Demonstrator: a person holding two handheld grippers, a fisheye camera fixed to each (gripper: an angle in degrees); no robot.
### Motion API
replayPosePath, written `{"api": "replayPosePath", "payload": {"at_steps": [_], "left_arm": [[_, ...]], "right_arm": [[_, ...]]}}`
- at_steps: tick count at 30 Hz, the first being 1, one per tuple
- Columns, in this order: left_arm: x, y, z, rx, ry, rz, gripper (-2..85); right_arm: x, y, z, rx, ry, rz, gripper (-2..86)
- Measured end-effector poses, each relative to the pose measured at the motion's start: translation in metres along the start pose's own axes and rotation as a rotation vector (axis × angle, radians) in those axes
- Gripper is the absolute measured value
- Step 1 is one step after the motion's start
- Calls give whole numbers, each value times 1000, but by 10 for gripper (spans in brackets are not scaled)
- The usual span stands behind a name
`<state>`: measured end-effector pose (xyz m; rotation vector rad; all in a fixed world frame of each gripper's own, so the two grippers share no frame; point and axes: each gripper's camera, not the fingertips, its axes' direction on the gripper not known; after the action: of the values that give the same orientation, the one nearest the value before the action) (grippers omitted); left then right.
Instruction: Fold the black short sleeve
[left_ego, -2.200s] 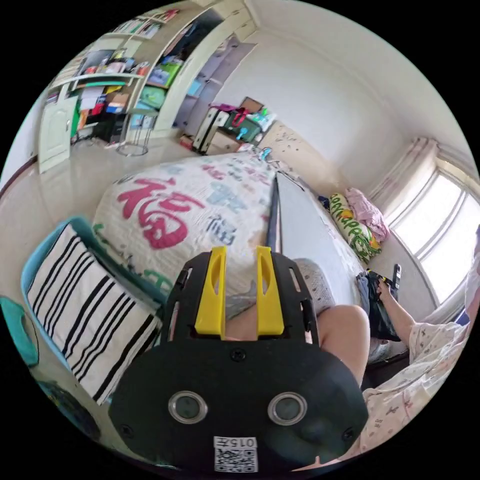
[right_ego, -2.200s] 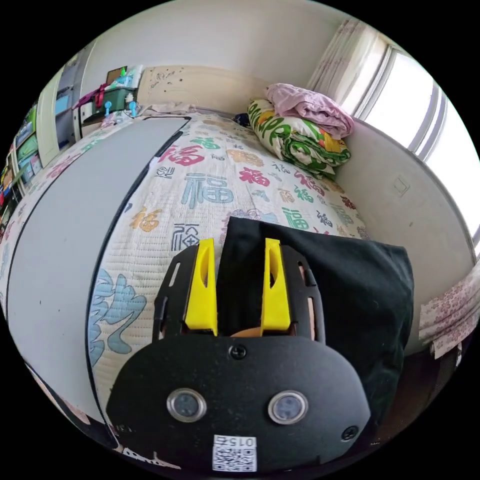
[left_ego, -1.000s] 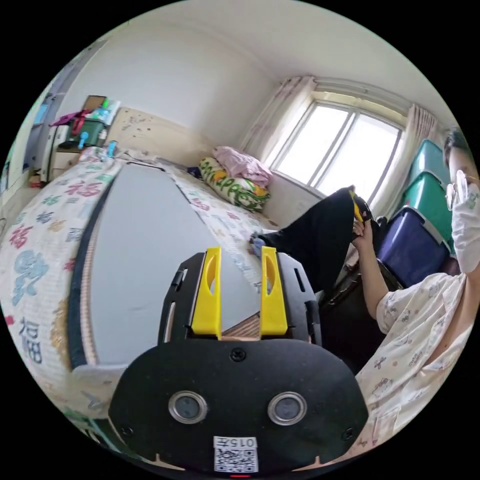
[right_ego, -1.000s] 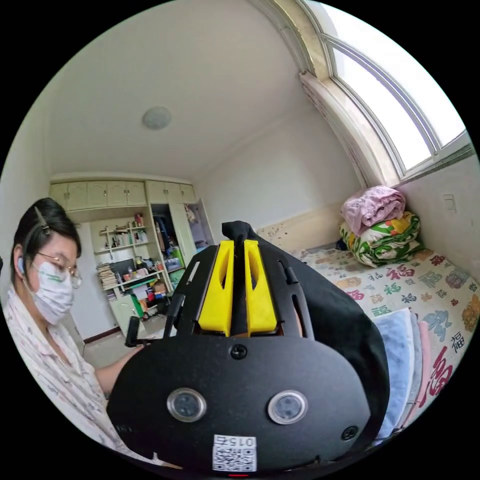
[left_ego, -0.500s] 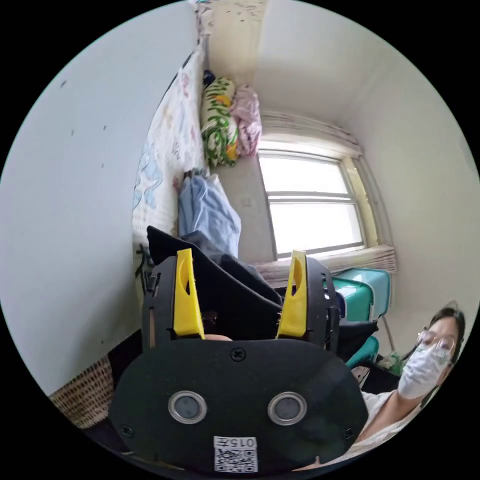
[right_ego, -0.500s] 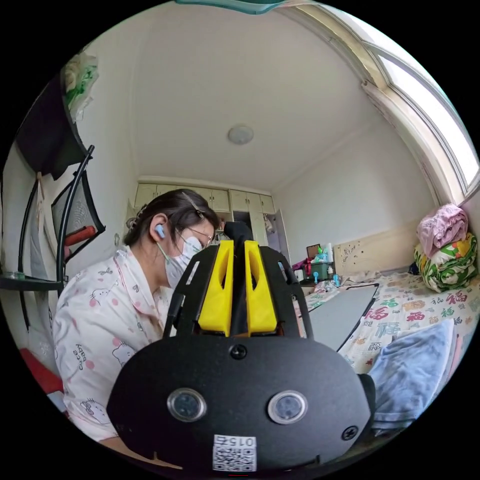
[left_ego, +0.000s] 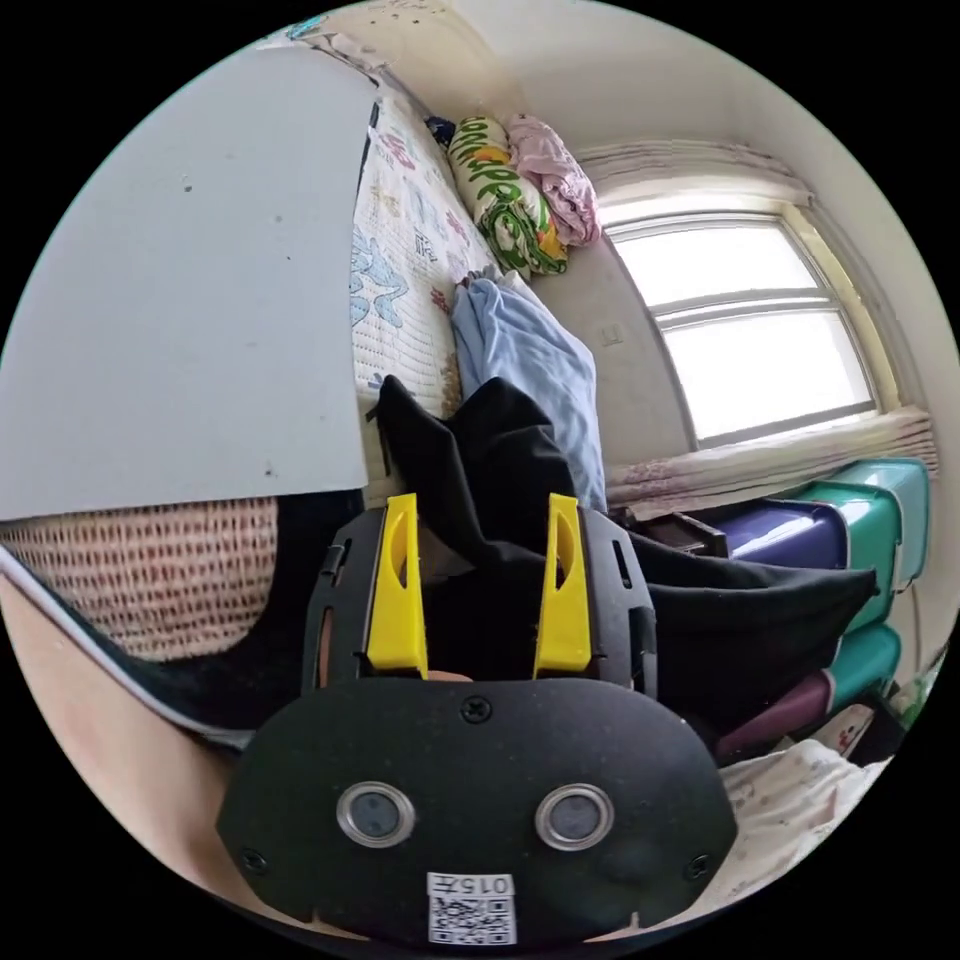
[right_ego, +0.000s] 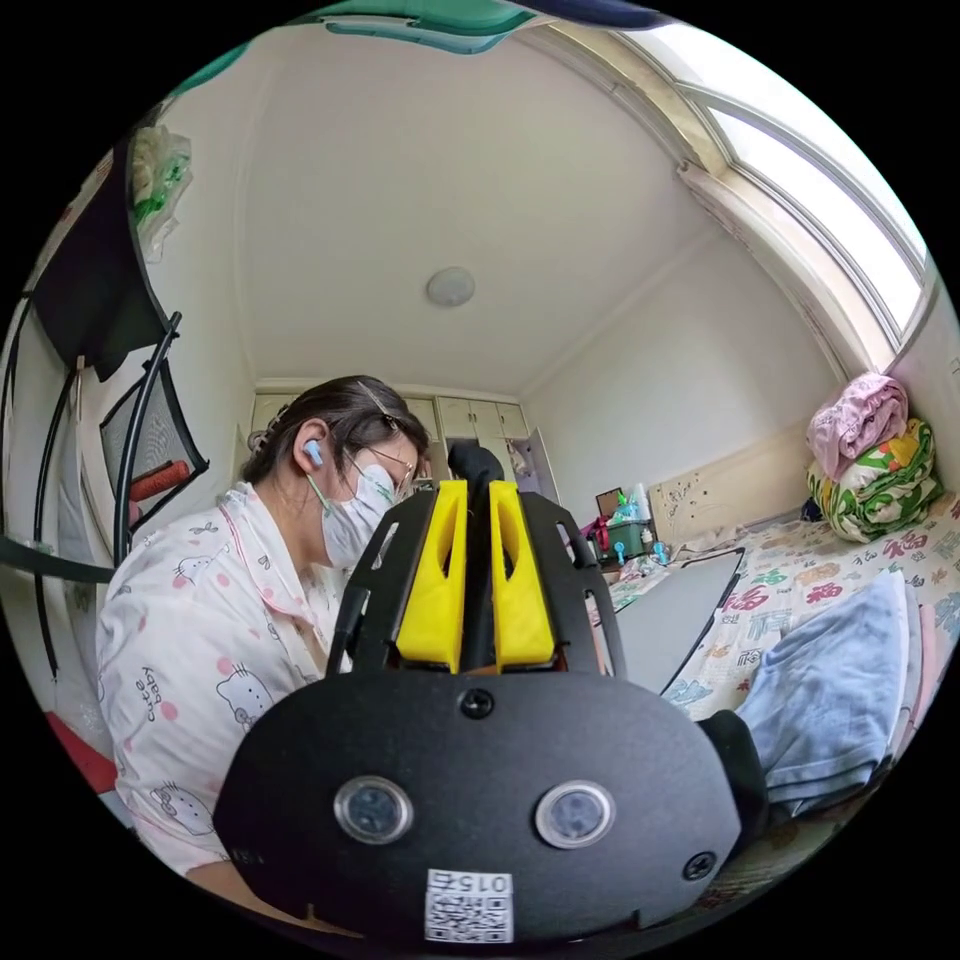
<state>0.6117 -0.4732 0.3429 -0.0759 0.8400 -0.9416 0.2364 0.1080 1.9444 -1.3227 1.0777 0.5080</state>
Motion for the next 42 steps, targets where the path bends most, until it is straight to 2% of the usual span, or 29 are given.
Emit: {"api": "replayPosePath", "payload": {"at_steps": [4, 8, 11, 15, 17, 23, 25, 33, 37, 42], "left_arm": [[-21, -16, 16, 0, -3, -86, 155], [-39, -9, 35, -44, -23, -133, 80], [-53, 4, 17, -14, 141, -143, 17], [-54, 13, -81, 220, 386, -70, -3], [-46, 12, -141, 312, 423, -14, -5], [-5, 40, -354, 595, 494, 252, -6], [9, 70, -441, 708, 452, 358, -6], [27, 193, -650, 997, 229, 616, -6], [23, 227, -711, 1043, 92, 728, -6], [-28, 205, -736, 998, -33, 704, -5]], "right_arm": [[-3, 2, -6, 17, 12, 11, 46], [-6, -1, -9, 14, 89, 5, 46], [2, -9, -12, 35, 178, 30, 46], [18, -34, -14, 61, 329, 68, 46], [31, -53, -4, 49, 397, 41, 46], [88, -88, 48, 38, 386, -40, 44], [114, -91, 73, 31, 342, -37, 44], [231, -84, 193, 54, 99, 36, 43], [291, -85, 252, 48, 42, 63, 43], [389, -77, 329, -11, 100, 103, 43]]}}
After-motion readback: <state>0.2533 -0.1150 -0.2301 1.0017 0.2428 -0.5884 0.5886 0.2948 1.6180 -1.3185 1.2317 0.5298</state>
